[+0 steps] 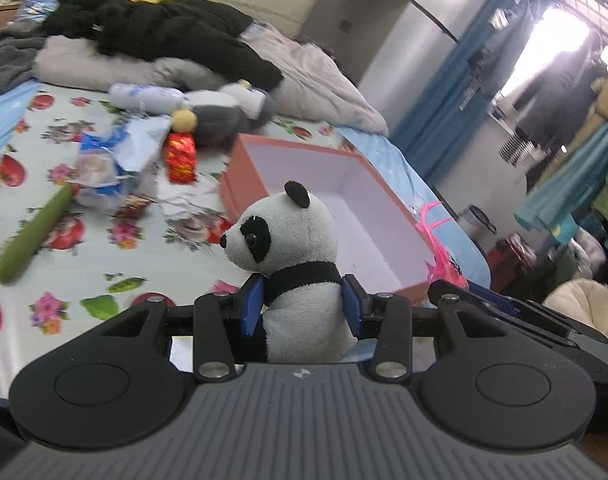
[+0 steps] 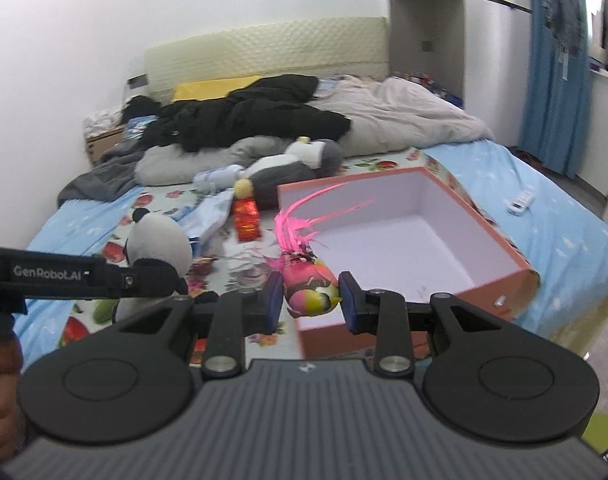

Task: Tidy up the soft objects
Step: 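Carry the panda and pink bird over the pink box with both grippers, then open both grippers to drop the panda and pink bird into the box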

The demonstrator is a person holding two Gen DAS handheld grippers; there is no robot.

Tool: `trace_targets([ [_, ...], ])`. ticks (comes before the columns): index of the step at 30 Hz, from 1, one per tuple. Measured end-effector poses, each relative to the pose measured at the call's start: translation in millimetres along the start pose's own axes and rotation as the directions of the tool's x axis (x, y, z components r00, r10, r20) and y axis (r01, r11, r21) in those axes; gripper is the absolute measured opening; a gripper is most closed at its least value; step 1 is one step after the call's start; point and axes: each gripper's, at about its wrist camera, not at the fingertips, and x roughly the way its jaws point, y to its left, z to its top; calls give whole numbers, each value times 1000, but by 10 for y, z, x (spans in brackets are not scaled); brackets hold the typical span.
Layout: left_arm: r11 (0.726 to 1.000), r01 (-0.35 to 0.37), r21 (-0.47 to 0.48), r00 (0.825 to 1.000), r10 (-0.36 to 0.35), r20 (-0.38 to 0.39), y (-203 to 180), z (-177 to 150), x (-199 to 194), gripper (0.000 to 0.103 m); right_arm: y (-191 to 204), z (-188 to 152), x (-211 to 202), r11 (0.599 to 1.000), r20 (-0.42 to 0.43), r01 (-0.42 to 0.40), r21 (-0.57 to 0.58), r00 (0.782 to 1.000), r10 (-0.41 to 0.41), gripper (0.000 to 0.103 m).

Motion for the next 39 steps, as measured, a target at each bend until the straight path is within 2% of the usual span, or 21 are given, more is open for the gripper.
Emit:
trace_targets([
  [6, 998, 34, 43, 998, -32, -53, -194, 40, 332, 48, -222, -23, 150, 998, -12, 32, 50, 999, -32, 34],
  [12, 996, 49, 70, 993, -41, -108, -313, 228, 804, 48, -506, 20, 451, 993, -39, 64, 100, 997, -60, 34],
  [27, 992, 50, 118, 969, -19, -247, -499, 904, 2385, 48, -1123, 224, 1628, 986, -159, 80, 145, 986, -57, 34],
  [32, 991, 33, 127, 958, 5, -286, -523, 1005, 2856, 48, -1289, 234, 2086, 982, -197, 87, 169, 979, -52, 34],
  [39, 991, 13, 135, 948, 31, -317, -485, 1040, 3398, 48, -1461, 185, 2502, 982, -247, 101, 162, 967, -59, 34],
])
